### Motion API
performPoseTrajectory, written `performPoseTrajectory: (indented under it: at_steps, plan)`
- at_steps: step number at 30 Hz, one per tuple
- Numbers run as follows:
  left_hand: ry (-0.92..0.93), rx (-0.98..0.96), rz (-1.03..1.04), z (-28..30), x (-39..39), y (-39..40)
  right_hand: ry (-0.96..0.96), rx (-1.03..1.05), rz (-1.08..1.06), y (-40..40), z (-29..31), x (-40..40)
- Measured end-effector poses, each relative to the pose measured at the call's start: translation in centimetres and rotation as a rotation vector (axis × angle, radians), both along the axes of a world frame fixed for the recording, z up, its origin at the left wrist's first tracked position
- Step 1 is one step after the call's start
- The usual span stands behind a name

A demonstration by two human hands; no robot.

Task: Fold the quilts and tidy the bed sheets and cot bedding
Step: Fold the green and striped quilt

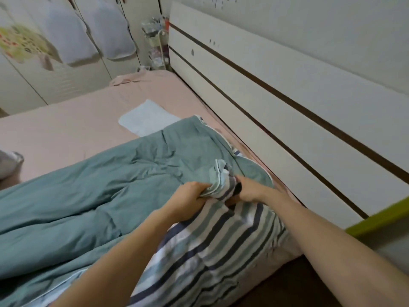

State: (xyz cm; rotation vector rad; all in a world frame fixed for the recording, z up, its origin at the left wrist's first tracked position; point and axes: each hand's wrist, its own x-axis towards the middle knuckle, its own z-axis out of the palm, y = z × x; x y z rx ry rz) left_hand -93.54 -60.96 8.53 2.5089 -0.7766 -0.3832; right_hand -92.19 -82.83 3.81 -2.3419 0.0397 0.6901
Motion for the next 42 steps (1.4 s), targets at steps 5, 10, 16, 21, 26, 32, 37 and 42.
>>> performPoseTrajectory:
  at_steps: [5, 10, 16, 21, 26, 32, 37, 42]
  plan:
    - [-0.083, 0.054, 0.012, -1.3, 6.0, 1.9, -0.221, -0.196, -0.090, 1.9, 0.2, 4.6]
    - [-0.247, 0.021, 0.099, 0.7, 14.9, -1.0, -0.527, -0.441, -0.380, 0.0, 2.3, 10.8]
    - [-0.361, 0.319, 0.279, -1.7, 23.0, -4.2, -0.622, -0.354, -0.407, -1.8, -0.5, 17.7]
    - [0.019, 0.643, 0.284, -7.7, 22.7, -6.1, -0.135, 0.065, -0.324, -4.2, -6.6, 17.6]
    - [-0.003, 0.565, 0.048, -9.3, 19.5, -9.9, -0.026, -0.093, -0.375, -11.6, -10.6, 12.9]
    - [0.003, 0.532, -0.384, -12.3, 15.3, -18.3, 0.066, -0.073, -0.366, -17.7, -14.1, 5.2]
    - [-0.108, 0.695, -0.619, -17.2, 13.9, -24.7, 0.060, -0.272, -0.306, -20.2, -18.1, 0.8]
    - [-0.153, 0.833, -0.759, -20.0, 14.1, -25.1, 0.160, -0.044, -0.252, -16.3, -17.6, -1.2]
